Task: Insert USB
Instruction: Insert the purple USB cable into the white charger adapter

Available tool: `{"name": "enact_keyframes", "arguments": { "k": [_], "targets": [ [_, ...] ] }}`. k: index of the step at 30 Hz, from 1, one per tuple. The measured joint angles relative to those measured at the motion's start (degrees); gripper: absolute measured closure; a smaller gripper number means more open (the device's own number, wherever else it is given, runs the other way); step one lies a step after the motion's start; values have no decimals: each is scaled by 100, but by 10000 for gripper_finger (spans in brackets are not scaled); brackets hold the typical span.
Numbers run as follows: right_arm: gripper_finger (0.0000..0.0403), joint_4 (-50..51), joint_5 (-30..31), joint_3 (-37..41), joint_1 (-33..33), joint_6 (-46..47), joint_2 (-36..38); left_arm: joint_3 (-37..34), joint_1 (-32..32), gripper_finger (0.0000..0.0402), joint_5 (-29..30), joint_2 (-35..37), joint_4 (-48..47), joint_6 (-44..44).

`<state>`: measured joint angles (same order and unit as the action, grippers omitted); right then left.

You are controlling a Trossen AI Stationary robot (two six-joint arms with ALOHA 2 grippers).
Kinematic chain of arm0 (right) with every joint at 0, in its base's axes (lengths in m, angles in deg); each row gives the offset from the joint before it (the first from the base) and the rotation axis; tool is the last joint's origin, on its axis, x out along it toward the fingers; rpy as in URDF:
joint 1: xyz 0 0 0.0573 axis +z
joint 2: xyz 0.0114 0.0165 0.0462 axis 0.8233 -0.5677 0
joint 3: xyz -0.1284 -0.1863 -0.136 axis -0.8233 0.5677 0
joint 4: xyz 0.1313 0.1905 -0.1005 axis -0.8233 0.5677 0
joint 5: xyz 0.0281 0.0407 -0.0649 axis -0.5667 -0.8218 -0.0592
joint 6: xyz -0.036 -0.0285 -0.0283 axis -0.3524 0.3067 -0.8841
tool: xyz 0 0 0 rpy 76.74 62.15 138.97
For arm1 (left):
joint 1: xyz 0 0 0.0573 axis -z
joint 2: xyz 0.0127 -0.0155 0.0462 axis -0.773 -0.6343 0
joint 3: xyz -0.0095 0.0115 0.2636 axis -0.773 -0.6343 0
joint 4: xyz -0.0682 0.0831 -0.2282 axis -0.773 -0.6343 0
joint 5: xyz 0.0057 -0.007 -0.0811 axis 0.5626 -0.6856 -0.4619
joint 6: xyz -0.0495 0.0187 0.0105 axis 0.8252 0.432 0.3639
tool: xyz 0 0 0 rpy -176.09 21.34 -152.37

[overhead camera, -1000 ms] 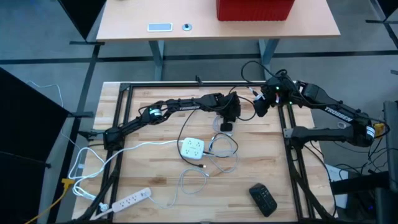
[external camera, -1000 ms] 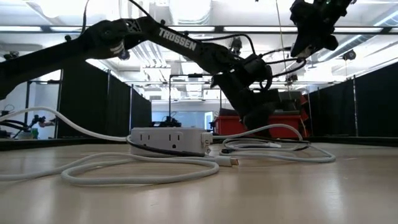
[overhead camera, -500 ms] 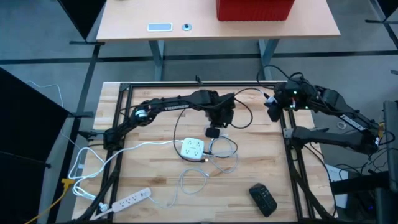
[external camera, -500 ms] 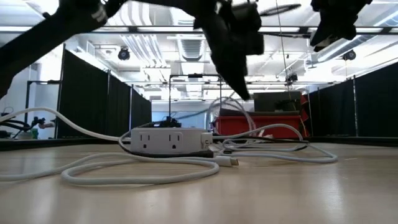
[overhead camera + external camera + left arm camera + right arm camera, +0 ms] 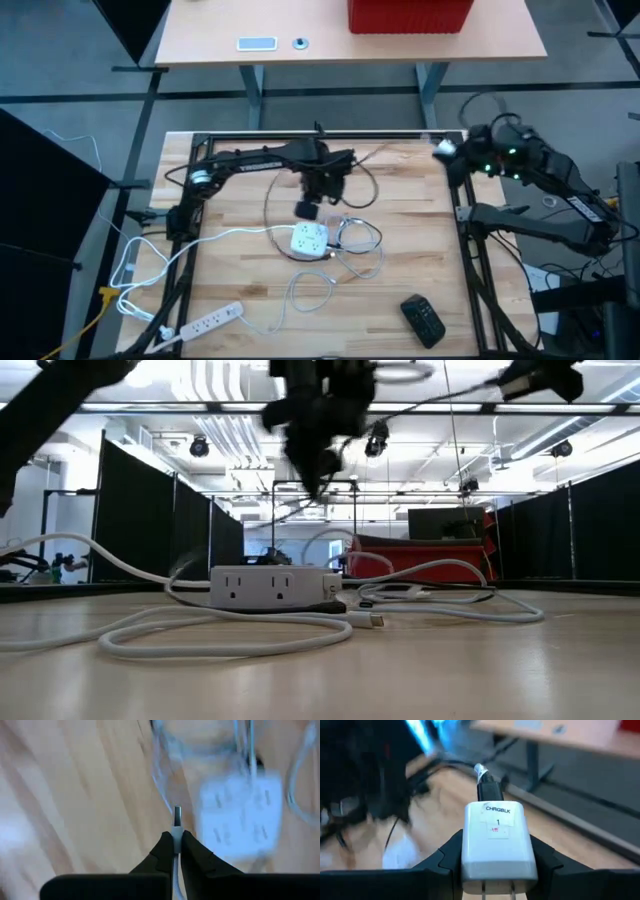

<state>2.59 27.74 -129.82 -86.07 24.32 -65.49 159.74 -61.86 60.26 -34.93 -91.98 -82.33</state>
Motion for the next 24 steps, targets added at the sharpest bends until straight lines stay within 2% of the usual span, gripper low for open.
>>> {"name": "enact_keyframes", "arguments": {
  "k": [5,10,14,17,21,24],
  "targets": [
    [281,-323,206,-14,-2,203,-121,-1973,37,401,-239,1306,1096,128],
    [281,-351,196,62,60,489,-772,-3537,58,401,-754,2823,2989,796],
    [281,-869,177,255,399,171,-1395,-4338,48,401,-791,3849,4248,1527],
    [281,-1756,145,401,966,-407,-1895,-4843,52,401,-807,4451,5150,2148],
    [281,-3178,72,322,1832,-938,-2517,-5274,56,401,-811,5038,5832,2856],
    [281,-3714,-167,40,2254,-1003,-2894,-5374,73,401,-817,5363,6053,2998]
  ]
}}
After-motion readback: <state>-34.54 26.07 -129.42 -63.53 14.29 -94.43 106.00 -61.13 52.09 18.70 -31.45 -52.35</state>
